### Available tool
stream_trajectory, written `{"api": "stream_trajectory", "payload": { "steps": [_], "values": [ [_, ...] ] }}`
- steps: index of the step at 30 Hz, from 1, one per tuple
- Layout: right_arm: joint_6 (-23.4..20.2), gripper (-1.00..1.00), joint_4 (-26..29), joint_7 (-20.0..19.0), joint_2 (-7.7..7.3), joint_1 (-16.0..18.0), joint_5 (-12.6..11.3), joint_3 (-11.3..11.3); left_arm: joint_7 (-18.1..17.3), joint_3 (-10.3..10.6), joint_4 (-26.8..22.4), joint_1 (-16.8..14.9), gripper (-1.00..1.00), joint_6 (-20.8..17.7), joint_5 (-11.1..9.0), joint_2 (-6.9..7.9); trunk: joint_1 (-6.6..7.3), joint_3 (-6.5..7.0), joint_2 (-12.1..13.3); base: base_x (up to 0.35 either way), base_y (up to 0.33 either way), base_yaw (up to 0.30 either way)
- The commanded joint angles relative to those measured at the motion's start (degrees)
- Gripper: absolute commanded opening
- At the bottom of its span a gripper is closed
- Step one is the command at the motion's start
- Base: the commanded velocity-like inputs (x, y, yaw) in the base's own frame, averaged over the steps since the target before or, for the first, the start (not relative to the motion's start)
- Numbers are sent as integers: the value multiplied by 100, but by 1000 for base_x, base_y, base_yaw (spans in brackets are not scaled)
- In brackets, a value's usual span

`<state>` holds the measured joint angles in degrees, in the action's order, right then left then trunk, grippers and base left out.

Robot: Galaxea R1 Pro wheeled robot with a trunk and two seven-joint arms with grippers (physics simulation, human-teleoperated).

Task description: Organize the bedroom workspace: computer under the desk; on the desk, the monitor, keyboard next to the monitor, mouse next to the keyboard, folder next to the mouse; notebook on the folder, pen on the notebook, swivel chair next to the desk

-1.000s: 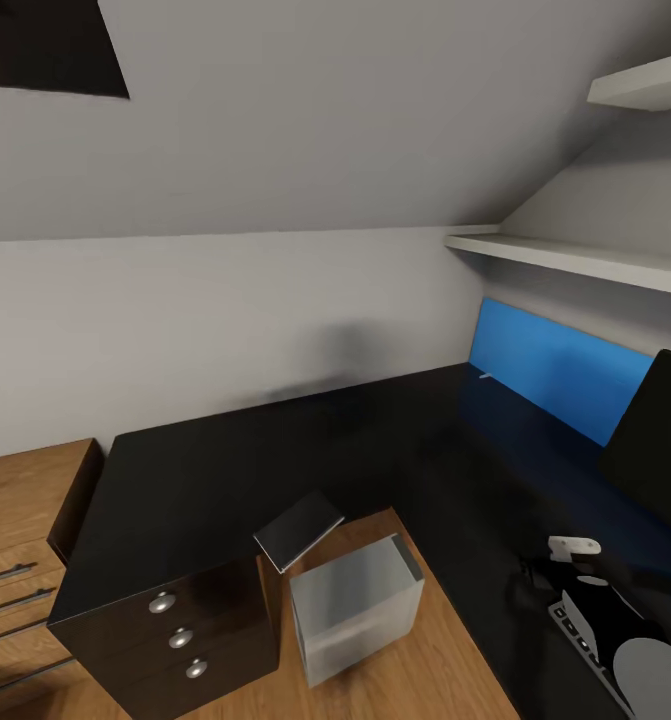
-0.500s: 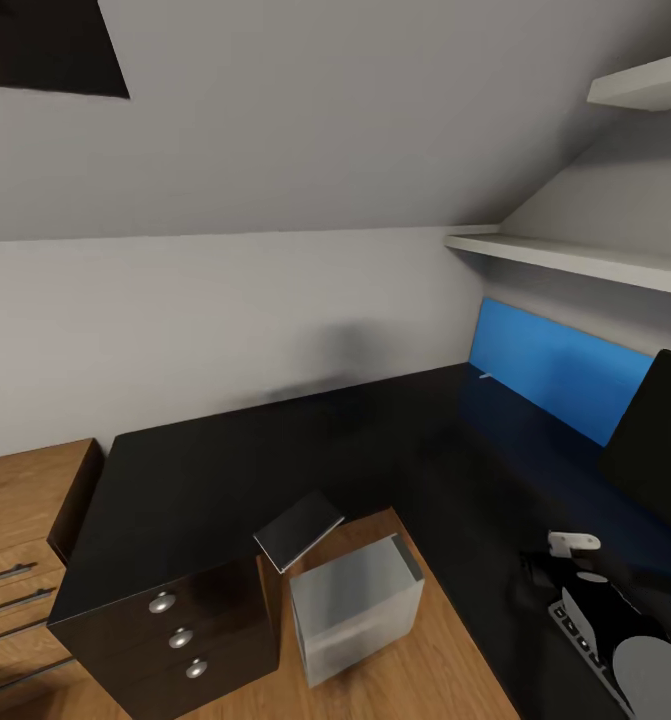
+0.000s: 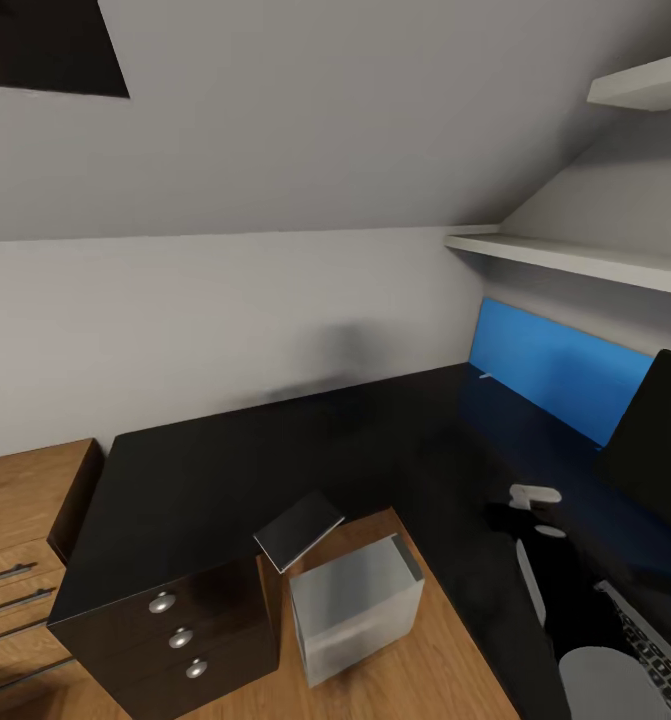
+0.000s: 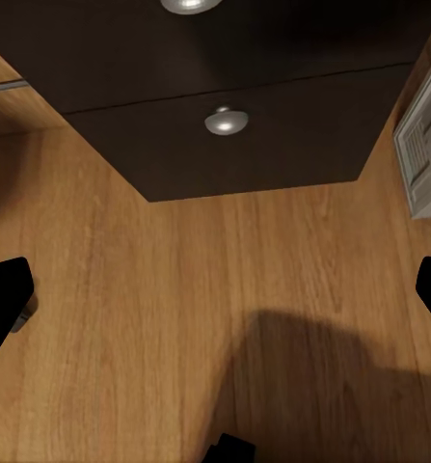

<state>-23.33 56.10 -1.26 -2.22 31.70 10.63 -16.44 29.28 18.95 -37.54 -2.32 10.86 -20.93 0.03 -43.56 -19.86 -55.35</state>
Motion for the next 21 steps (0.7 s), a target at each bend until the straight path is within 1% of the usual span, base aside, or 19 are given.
{"api": "stream_trajectory", "payload": {
  "steps": [1,4,5,8,9,10,11,12,14,15,19,20,21],
  "values": [
    [-123,100,201,-12,102,-89,51,-3,34,36,1,-6,100,39,-61,5,-1,-7,-5,0,0,0],
    [-304,100,740,-9,414,-319,65,-1,34,33,1,-6,100,39,-61,5,-1,-7,-5,0,0,0],
    [-374,100,1053,-4,631,-463,78,-1,31,32,1,-6,100,39,-61,5,-1,-7,-5,0,0,0],
    [-431,100,1386,22,915,-691,105,8,32,31,1,-6,100,39,-61,5,-1,-7,-5,0,0,12],
    [-452,100,1521,75,1044,-837,121,28,31,34,1,-6,100,41,-59,5,-1,-7,-5,0,0,95],
    [-457,100,1568,113,1090,-900,127,45,32,35,1,-6,100,42,-58,5,-1,-7,-5,0,0,131],
    [-466,100,1648,324,1204,-1053,129,185,29,37,1,-6,100,40,-54,5,-1,-7,-5,0,0,219],
    [-460,100,1634,452,1222,-1092,124,282,26,40,3,-6,100,40,-52,5,-1,-7,-5,0,0,241],
    [-451,100,1568,594,1222,-1117,119,384,20,42,10,-6,100,39,-52,5,-1,-7,-5,0,0,252],
    [-439,100,1470,752,1222,-1131,114,496,13,44,20,-6,100,39,-52,5,-1,-7,-5,0,0,265],
    [-348,100,1269,1076,1222,-1152,104,763,0,45,34,-6,100,39,-52,7,-1,-7,-5,0,0,272],
    [-262,100,1178,1229,1222,-1157,98,907,-4,42,38,-6,100,42,-52,10,-1,-7,-5,0,0,258],
    [-212,100,1137,1302,1222,-1159,94,977,-5,42,39,-6,100,43,-54,11,-1,-8,-5,0,0,225]
  ]
}}
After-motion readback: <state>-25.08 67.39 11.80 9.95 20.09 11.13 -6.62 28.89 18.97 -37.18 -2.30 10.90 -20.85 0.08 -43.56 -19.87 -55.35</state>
